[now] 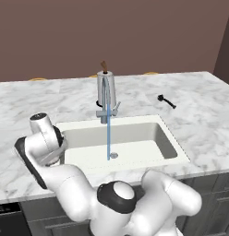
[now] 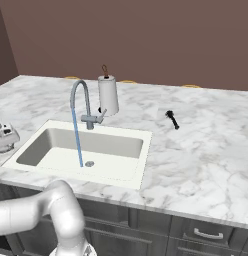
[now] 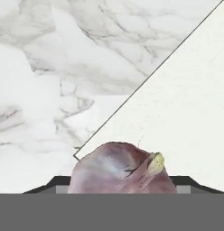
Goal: Turn on the sink faucet. Then move the garlic from the counter to the sink. Turn off the sink. Move the vegetable from the sink to the pot next to the stove. Finally move the pot to the rear left burner.
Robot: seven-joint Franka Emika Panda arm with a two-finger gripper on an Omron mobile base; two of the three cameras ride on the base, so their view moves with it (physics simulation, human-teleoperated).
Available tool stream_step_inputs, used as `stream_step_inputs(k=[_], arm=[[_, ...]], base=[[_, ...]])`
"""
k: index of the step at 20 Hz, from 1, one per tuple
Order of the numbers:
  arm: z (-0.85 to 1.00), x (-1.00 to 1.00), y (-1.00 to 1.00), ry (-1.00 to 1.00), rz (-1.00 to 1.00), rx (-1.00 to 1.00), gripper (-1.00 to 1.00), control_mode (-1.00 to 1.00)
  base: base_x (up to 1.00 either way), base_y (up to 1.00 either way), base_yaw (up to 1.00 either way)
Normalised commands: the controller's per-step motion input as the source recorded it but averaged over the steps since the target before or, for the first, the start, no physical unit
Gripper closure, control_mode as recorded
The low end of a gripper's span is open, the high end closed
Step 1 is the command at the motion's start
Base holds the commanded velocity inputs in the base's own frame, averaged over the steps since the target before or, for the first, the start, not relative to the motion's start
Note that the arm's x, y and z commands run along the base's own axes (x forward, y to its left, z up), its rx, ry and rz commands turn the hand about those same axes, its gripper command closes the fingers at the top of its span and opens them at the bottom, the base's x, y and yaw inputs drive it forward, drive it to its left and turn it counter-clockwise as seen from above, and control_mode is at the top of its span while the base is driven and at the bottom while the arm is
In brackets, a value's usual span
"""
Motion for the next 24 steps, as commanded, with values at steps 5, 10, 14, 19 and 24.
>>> stream_step_inputs(k=[5,10,14,19,24], arm=[[0.19,0.33,-0.88,0.0,0.0,0.07,1.0,-1.0],[0.17,0.4,-0.85,0.0,-0.02,0.06,1.0,-1.0],[0.02,0.3,-0.41,0.0,-0.01,0.05,1.0,-1.0],[0.0,0.0,-0.02,0.0,0.0,0.0,1.0,-1.0],[-0.04,0.0,-0.36,0.0,0.0,0.0,1.0,-1.0]], base=[[0.0,0.0,0.0],[0.0,0.0,0.0],[0.0,0.0,0.0],[0.0,0.0,0.0],[0.0,0.0,0.0]])
